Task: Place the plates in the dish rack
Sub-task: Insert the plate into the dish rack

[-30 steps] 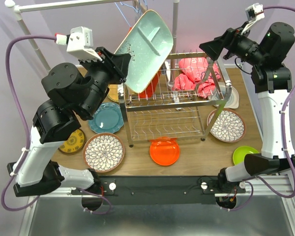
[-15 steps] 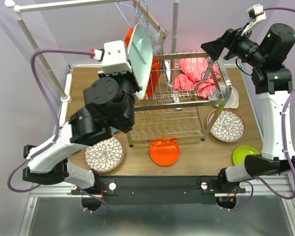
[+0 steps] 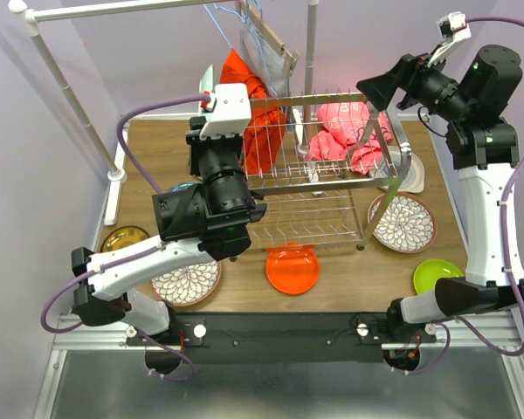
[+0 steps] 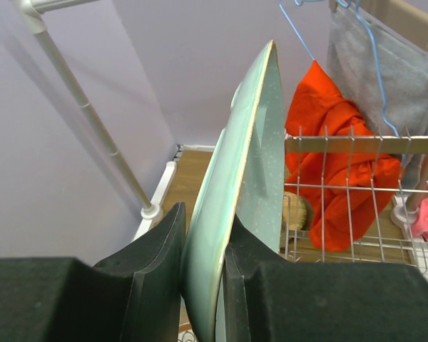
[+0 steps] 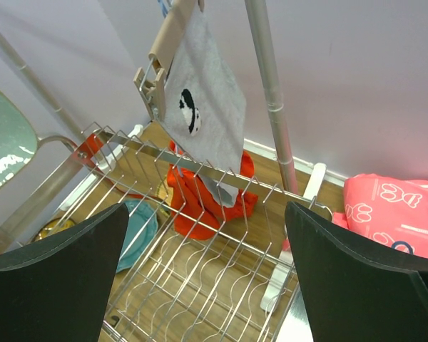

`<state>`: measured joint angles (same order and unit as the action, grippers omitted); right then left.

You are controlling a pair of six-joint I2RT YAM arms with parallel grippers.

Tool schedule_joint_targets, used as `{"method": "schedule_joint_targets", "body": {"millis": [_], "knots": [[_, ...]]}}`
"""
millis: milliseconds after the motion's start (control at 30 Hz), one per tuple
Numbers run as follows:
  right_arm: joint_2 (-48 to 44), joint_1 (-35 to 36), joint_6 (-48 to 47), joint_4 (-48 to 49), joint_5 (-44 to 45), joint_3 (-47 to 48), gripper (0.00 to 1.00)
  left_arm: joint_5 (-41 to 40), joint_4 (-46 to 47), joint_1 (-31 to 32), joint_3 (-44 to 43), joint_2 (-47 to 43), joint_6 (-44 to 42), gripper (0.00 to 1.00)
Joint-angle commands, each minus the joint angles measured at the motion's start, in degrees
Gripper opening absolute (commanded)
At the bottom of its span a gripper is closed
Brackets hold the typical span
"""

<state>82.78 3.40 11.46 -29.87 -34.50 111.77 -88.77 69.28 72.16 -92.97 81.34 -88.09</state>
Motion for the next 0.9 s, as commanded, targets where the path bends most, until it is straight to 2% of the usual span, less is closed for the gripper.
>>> {"method": "schedule_joint_targets", "body": {"millis": [0,200,333,467,567,633,867], "knots": [[-1.7,-0.1,-0.5,-0.4,1.5,-0.8,1.00,-8.3,35.5,-2.0,-3.8,0.0,-14.8,0.00],[-1.9,-0.1,0.0,-0.4,1.4,-0.7,1.00,-9.5,49.4,-1.8,-9.7,4.8,-27.6,0.00],[-2.1,-0.1,-0.1,-0.4,1.3,-0.8,1.00,-9.5,49.8,-1.7,-16.8,8.6,-29.5,0.00],[-2.4,-0.1,0.2,-0.3,1.1,-1.4,1.00,-9.5,50.3,-1.5,-31.4,13.9,-34.0,0.00],[-2.3,-0.1,0.5,-0.3,1.2,-1.9,1.00,-9.5,48.2,-1.1,-40.6,17.9,-33.9,0.00],[-2.3,0.0,0.6,-0.3,1.4,-2.3,1.00,-9.6,46.4,-0.9,-42.8,19.0,-31.7,0.00],[-1.8,0.0,1.5,-0.2,0.9,-2.8,1.00,-9.6,42.6,0.0,-41.0,15.8,-22.6,0.00]]}}
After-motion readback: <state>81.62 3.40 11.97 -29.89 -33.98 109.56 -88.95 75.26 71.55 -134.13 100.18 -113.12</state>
